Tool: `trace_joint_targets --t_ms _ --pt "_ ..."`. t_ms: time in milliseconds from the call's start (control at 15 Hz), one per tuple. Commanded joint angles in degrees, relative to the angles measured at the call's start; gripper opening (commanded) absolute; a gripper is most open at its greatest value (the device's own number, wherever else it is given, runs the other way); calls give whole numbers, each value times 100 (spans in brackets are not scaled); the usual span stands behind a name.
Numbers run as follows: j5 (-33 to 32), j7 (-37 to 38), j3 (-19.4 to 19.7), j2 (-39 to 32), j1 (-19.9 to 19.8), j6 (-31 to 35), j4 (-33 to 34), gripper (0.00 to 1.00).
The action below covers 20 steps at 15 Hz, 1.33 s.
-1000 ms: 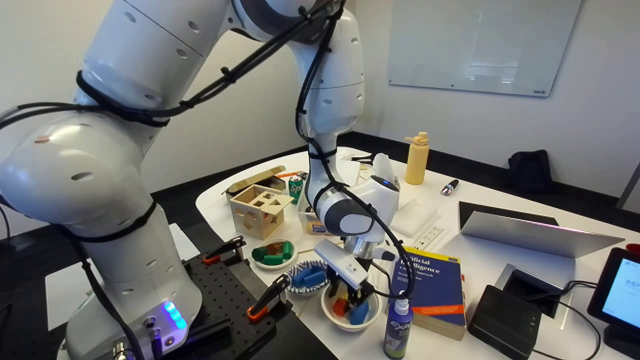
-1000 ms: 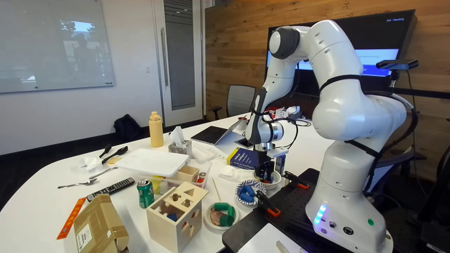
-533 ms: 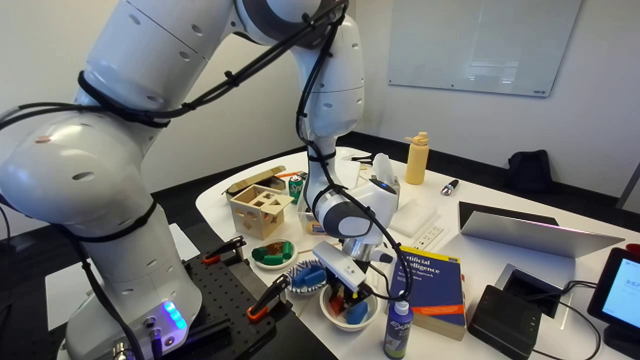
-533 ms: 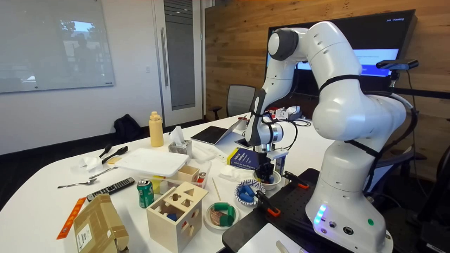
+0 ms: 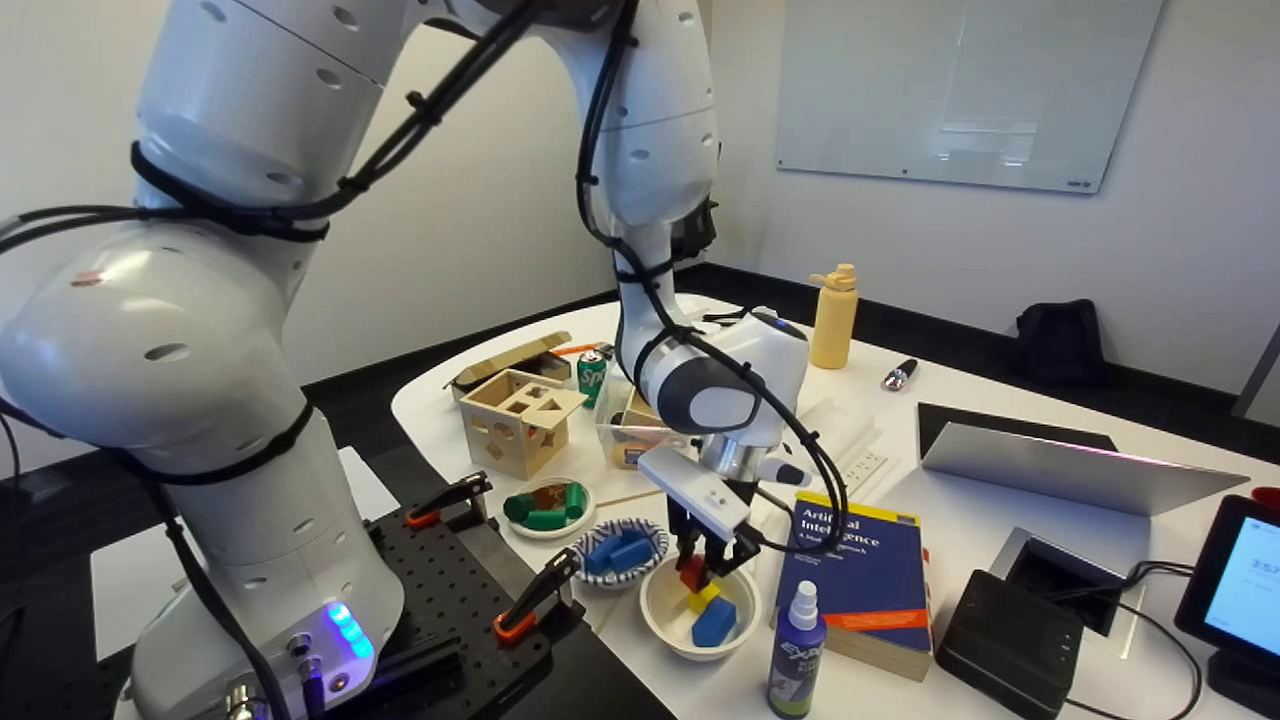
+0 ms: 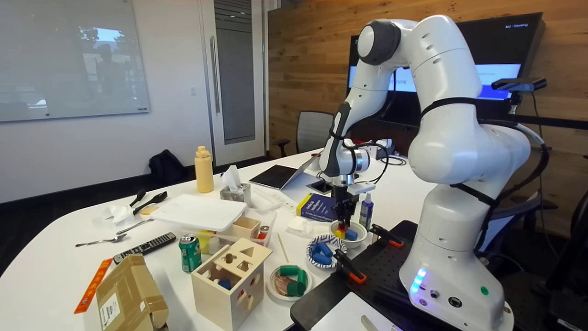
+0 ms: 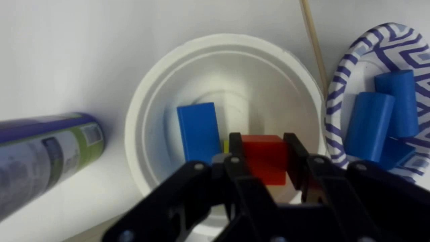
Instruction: Remove the orange block from the white bowl and put it in the shape sorter through the square opening
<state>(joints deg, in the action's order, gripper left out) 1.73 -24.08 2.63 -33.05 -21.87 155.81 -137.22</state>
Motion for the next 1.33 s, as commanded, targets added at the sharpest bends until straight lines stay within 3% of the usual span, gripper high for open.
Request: trace_joint_targets --t_ms 0,200,400,933,1267 --pt "-9 123 -51 1142 119 -359 -634 8" --pt "133 15 -236 1716 242 -410 -950 8" --pt "80 154 -407 2080 693 -273 -1323 8" --pt "-156 1271 -1248 2903 2491 25 -2172 8" --pt "-79 1798 -1713 2976 3265 271 -2088 8"
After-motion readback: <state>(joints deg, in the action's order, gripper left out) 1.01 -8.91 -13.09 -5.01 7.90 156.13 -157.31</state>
